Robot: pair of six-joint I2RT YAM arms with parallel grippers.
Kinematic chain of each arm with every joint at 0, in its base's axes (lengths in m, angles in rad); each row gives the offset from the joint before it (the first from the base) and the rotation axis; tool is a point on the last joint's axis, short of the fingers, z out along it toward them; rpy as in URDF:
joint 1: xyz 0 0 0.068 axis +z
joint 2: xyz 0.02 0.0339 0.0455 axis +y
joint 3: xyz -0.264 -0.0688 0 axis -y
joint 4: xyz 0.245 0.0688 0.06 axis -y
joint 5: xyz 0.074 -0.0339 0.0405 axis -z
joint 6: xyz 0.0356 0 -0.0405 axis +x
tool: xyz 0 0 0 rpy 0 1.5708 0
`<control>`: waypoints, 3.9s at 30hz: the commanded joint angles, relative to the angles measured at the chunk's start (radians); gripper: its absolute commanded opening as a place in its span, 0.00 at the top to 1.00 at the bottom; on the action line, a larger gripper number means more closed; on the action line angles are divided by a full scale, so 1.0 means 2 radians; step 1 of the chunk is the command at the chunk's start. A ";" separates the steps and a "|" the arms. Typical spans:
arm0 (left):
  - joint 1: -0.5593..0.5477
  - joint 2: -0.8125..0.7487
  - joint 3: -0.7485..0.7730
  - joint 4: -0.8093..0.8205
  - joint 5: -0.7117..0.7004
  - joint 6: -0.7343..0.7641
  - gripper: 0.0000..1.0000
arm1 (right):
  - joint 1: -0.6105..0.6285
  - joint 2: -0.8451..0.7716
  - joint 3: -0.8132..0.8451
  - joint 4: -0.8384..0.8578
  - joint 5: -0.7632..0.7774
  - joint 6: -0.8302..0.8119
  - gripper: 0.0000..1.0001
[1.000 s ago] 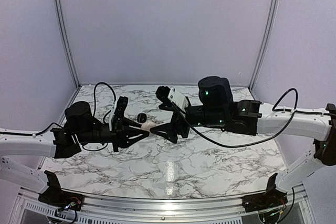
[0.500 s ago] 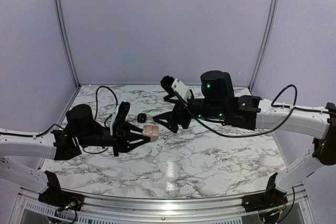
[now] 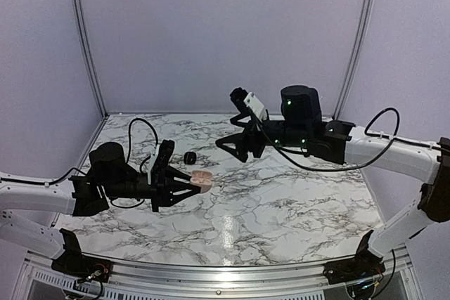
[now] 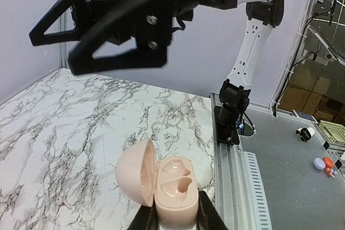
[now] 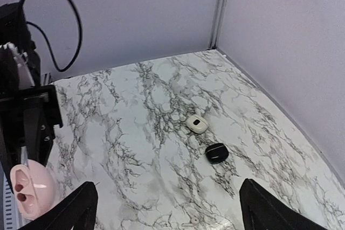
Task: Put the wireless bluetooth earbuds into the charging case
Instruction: Open the charging case, then move the left earbud to the center of the board.
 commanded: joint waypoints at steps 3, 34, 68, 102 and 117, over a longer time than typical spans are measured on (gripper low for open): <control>0.002 -0.009 -0.004 0.014 -0.013 0.000 1.00 | -0.121 0.015 -0.005 0.036 -0.071 0.056 0.10; 0.004 -0.023 -0.016 0.014 -0.042 -0.004 1.00 | -0.241 0.384 0.220 -0.073 -0.032 0.121 0.35; 0.005 -0.019 -0.019 0.014 -0.052 0.005 1.00 | -0.182 0.342 0.115 -0.070 -0.046 0.054 0.79; 0.010 -0.022 -0.021 0.014 -0.055 0.001 1.00 | -0.220 0.413 0.249 -0.114 -0.028 0.002 0.46; 0.013 -0.024 -0.026 0.014 -0.055 0.001 1.00 | -0.220 0.420 0.248 -0.159 -0.077 -0.030 0.63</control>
